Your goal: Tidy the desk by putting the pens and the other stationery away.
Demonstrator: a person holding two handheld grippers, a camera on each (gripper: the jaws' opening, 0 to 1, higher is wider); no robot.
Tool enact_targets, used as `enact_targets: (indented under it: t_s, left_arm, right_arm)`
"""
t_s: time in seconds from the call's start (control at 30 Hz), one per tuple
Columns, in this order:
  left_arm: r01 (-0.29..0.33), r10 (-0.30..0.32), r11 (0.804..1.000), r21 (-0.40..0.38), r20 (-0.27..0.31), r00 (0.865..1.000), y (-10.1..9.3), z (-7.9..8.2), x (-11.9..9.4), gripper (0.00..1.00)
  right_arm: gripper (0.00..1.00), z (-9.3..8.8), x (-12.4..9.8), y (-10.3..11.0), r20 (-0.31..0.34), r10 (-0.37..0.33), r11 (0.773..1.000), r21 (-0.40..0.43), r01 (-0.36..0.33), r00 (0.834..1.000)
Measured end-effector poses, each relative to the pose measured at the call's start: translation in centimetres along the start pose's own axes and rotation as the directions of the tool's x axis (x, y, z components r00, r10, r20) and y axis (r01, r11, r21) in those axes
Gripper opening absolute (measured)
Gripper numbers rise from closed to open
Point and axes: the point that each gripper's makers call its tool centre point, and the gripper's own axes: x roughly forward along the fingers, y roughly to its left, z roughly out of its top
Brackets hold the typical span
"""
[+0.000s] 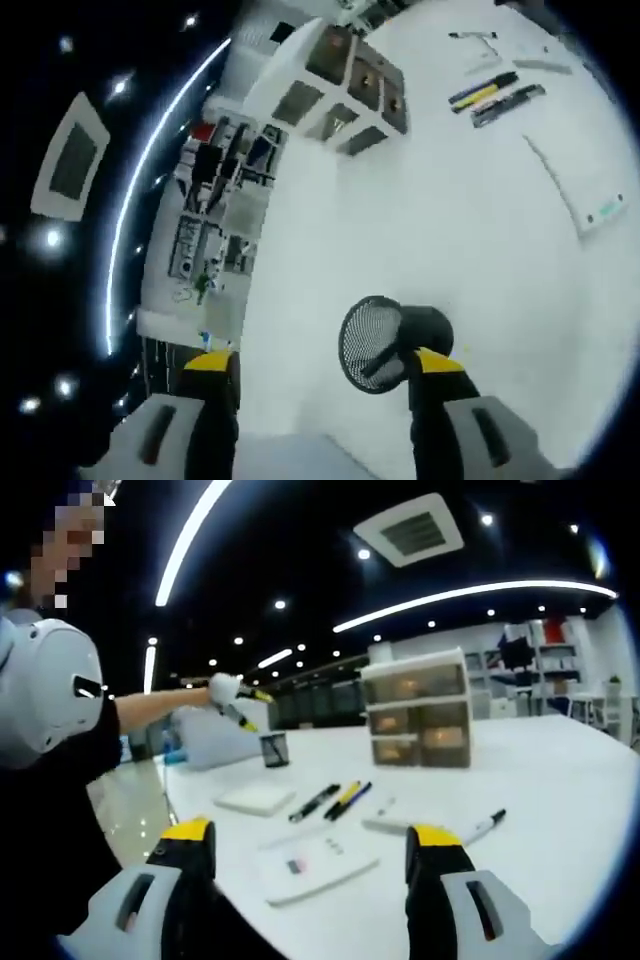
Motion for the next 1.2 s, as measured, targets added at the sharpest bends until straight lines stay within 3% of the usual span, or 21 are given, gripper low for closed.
enact_targets:
  t_s: [0.13,0.3,0.5,0.53,0.6,0.63,0.77,0.87,1.0,1.13,1.2]
  left_arm:
    - [-0.003,0.022,0.98,-0.2,0.093,0.995,-0.3,1.2,-0.9,0.68]
    - [0.062,0.049,0.904,-0.422,0.246,0.968,-1.5,4.3,-2.4,0.69]
    - [0.169,0.091,0.768,-0.617,0.367,0.926,-2.5,6.2,-4.3,0.72]
    - [0.177,0.096,0.755,-0.631,0.374,0.923,-2.5,6.3,-4.4,0.74]
    - [0.225,0.14,0.663,-0.714,0.413,0.9,-2.9,6.9,-5.4,0.78]
    - [0.232,0.147,0.651,-0.722,0.42,0.895,-3.2,6.9,-5.7,0.79]
    - [0.232,0.166,0.641,-0.732,0.427,0.889,-4.9,6.8,-6.6,0.79]
    - [0.262,0.172,0.603,-0.753,0.443,0.88,-6.7,7.0,-7.2,0.79]
    - [0.266,0.178,0.588,-0.764,0.443,0.879,-8.4,6.7,-7.8,0.8]
    - [0.246,0.216,0.545,-0.802,0.418,0.882,-9.4,5.5,-9.0,0.8]
    - [0.229,0.242,0.536,-0.813,0.408,0.88,-9.9,5.2,-9.8,0.8]
  right_arm:
    - [0.73,0.4,0.4,0.4,-0.005,0.018,1.0,-0.01,-0.018,1.0]
    - [0.73,0.5,0.8,0.8,-0.01,0.036,0.999,-0.015,-0.036,0.999]
    - [0.73,0.6,0.9,1.1,-0.012,0.046,0.999,-0.017,-0.046,0.999]
    - [0.73,0.6,0.9,1.1,-0.012,0.046,0.999,-0.017,-0.046,0.999]
    - [0.73,0.7,0.9,1.0,-0.01,0.045,0.999,-0.017,-0.045,0.999]
    - [0.73,0.8,0.9,0.9,-0.009,0.044,0.999,-0.017,-0.044,0.999]
    - [0.73,1.1,0.9,0.8,0.002,0.041,0.999,-0.015,-0.041,0.999]
    - [0.73,1.3,0.9,0.5,0.01,0.038,0.999,-0.011,-0.038,0.999]
    - [0.73,1.3,1.0,0.3,0.014,0.038,0.999,-0.004,-0.038,0.999]
    - [0.73,1.4,1.1,0.2,0.021,0.037,0.999,0.002,-0.038,0.999]
    - [0.73,1.4,1.2,0.0,0.023,0.035,0.999,0.005,-0.035,0.999]
